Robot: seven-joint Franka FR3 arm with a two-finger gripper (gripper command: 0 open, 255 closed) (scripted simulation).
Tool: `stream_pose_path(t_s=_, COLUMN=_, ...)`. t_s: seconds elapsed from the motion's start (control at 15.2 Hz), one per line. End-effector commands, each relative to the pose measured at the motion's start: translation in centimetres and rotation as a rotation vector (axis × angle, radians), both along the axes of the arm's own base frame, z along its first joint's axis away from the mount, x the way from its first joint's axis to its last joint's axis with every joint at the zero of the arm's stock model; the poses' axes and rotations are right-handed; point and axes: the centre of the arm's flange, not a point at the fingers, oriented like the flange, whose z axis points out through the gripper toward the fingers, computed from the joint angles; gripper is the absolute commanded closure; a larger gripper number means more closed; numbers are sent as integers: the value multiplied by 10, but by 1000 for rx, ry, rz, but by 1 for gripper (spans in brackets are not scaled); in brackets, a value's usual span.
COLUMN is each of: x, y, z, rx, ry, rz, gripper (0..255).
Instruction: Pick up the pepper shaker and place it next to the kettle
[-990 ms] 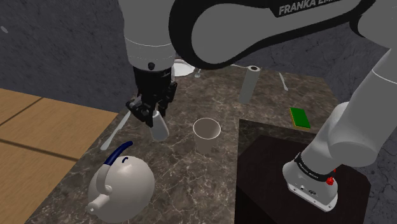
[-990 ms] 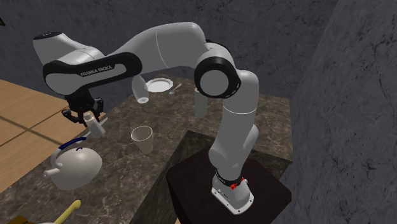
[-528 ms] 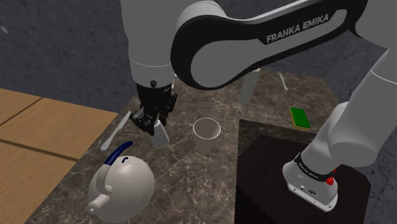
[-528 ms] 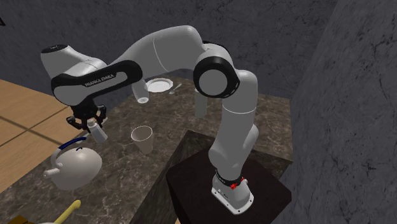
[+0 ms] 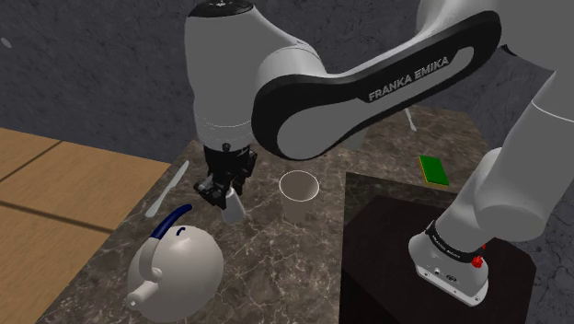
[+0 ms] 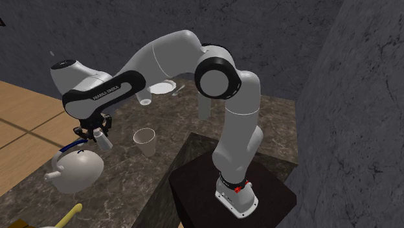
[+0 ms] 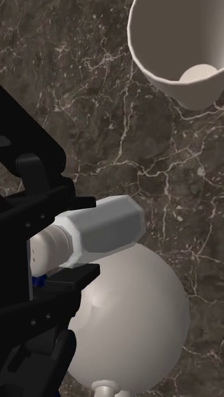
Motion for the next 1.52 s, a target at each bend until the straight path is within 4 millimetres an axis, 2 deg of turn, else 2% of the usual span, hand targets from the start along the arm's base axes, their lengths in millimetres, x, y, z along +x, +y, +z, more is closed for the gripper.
stream_pose_path(t_s=0.0, x=0, y=0, z=-10, rx=0, ry=0, rz=0, gripper=255)
stream_pose_path(t_s=1.12, x=0, y=0, z=-102, rx=0, ry=0, rz=0, gripper=255)
stream_pose_path(t_s=1.45, x=0, y=0, z=-102, rx=0, ry=0, rz=0, gripper=255)
